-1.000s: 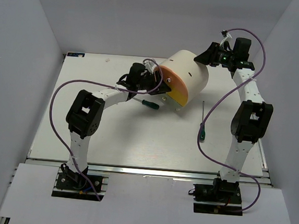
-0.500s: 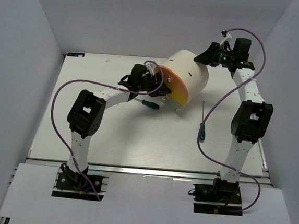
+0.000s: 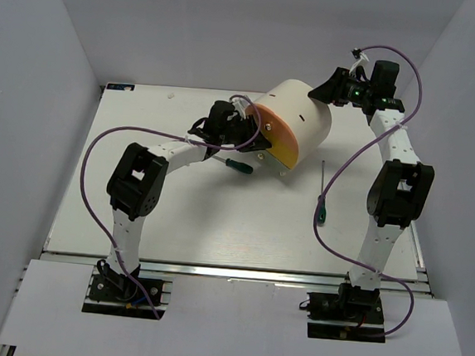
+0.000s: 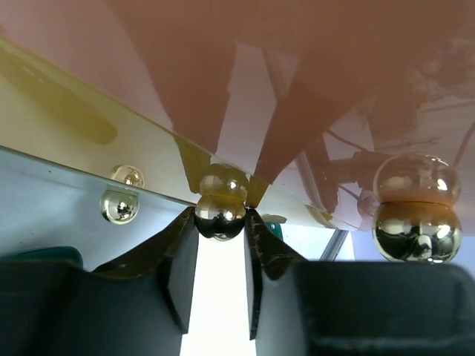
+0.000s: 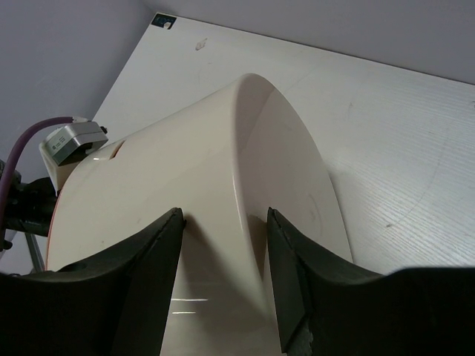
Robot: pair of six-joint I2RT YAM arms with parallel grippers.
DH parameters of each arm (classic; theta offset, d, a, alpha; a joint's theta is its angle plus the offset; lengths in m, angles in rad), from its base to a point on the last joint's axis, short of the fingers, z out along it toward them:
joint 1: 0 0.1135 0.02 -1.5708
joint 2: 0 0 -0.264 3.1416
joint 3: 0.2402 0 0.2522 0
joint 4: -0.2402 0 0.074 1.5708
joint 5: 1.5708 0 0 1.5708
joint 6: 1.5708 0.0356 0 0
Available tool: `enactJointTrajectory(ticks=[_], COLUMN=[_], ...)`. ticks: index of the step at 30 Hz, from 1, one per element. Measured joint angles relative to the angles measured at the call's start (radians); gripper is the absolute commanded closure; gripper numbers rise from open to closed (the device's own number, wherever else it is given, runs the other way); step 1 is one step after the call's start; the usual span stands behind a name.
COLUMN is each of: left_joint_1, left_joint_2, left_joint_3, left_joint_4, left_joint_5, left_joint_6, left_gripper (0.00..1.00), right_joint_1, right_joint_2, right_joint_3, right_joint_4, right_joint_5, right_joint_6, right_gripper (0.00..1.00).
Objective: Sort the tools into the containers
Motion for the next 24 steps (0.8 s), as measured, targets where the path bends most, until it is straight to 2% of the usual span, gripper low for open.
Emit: enactJointTrajectory(ticks=[2, 5, 10, 24], left_joint_1=[-0.001, 0.000, -0.003, -0.002], left_joint_2=[0.000, 0.000, -0.018, -0.232], left_joint_3=[0.005, 0.006, -0.021, -0.271], left_joint_4=[-0.007, -0.010, 0.006, 0.008], left_joint_5=[-0.005, -0.012, -0.026, -0.069], left_joint_6=[0.002, 0.001, 0.002, 0.035], left_gripper=[0.73, 0.78, 0.79, 0.80], right_joint_1=[-0.001, -0.002, -0.002, 0.000], right_joint_2=[0.000, -0.001, -0.001, -0.003], right_joint_3=[-0.001, -0.002, -0.002, -0.002], right_joint_4=[0.002, 0.004, 0.004, 0.000], right_joint_5=[0.000, 0.000, 0.000, 0.002], right_joint_6=[-0.001, -0.002, -0.002, -0.018], right_gripper=[0.46, 0.46, 0.46, 0.46])
